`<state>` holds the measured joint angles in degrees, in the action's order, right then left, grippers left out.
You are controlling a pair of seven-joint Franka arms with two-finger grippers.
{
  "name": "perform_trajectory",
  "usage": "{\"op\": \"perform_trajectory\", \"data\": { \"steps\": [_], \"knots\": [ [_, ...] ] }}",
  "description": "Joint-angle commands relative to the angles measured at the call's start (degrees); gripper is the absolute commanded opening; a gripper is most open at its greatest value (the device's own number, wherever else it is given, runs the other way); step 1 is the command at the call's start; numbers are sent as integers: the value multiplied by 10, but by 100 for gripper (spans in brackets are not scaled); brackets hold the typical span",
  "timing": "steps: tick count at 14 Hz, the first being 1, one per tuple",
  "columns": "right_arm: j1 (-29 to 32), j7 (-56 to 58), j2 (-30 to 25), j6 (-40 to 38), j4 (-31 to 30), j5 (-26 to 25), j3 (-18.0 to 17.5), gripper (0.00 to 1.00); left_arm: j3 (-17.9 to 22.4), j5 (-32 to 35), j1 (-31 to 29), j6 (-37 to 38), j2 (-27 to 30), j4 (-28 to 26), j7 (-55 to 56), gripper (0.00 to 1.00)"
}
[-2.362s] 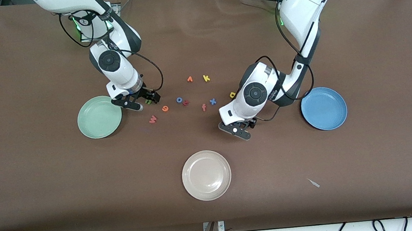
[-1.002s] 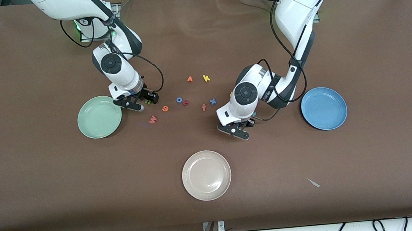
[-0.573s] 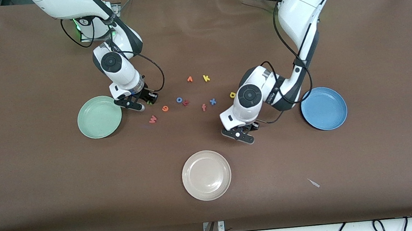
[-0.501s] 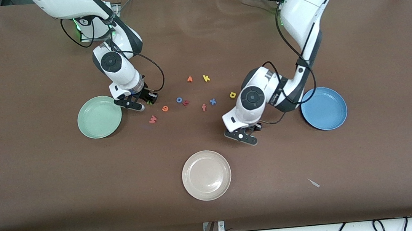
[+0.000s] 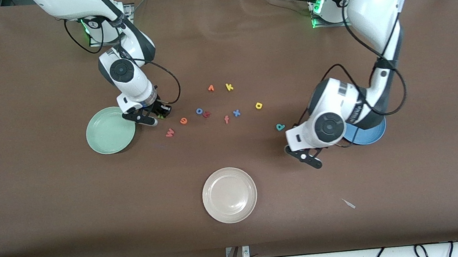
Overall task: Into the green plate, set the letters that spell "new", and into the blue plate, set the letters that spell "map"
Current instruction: 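Drop U on the green plate while the left gripper drops E on the blue plate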
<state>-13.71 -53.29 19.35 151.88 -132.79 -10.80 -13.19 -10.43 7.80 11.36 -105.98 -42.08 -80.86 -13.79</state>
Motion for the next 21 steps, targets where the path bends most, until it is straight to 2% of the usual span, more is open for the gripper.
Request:
{"op": "perform_trajectory", "data": {
  "steps": [1, 4, 7, 10, 11, 12, 13, 14, 16, 17, 18, 20, 21],
  "knots": [
    [-2, 77, -48, -75, 12, -13, 39, 24, -6, -11, -43, 30, 35, -45, -88, 14],
    [-1, 185, -69, -157, 45, -9, 85, 24, -6, -13, -75, 17, 84, -110, -128, 13],
    [-1, 265, -75, -162, 42, -9, 125, 25, -6, -13, -120, -52, 138, -206, -158, 13],
    [-1, 324, -74, -137, 25, -9, 158, 26, -5, -13, -127, -133, 176, -292, -162, 13],
    [0, 337, -74, -113, 10, -9, 169, 30, -6, -9, -134, -154, 183, -311, -162, 13],
    [0, 340, -71, -90, -3, -9, 175, 39, -6, -6, -137, -178, 188, -332, -163, 13],
    [0, 340, -70, -77, -11, -9, 177, 52, -5, -6, -137, -201, 192, -351, -163, 13],
    [0, 340, -70, -74, -13, -9, 178, 60, -5, -4, -139, -220, 193, -365, -164, 15],
    [0, 333, -71, -75, -12, -8, 177, 68, -5, -3, -143, -220, 192, -367, -169, 26],
    [-1, 330, -74, -77, -12, -3, 175, 69, -5, -3, -144, -216, 191, -363, -184, 47],
    [-1, 316, -75, -78, -10, -3, 171, 72, -5, -4, -145, -216, 188, -360, -193, 99],
    [-2, 268, -72, -77, 2, -3, 141, 80, -5, -7, -144, -199, 187, -340, -181, 100],
    [-3, 241, -69, -80, 13, -3, 128, 80, -5, -12, -141, -181, 187, -327, -180, 100]
  ]
}}
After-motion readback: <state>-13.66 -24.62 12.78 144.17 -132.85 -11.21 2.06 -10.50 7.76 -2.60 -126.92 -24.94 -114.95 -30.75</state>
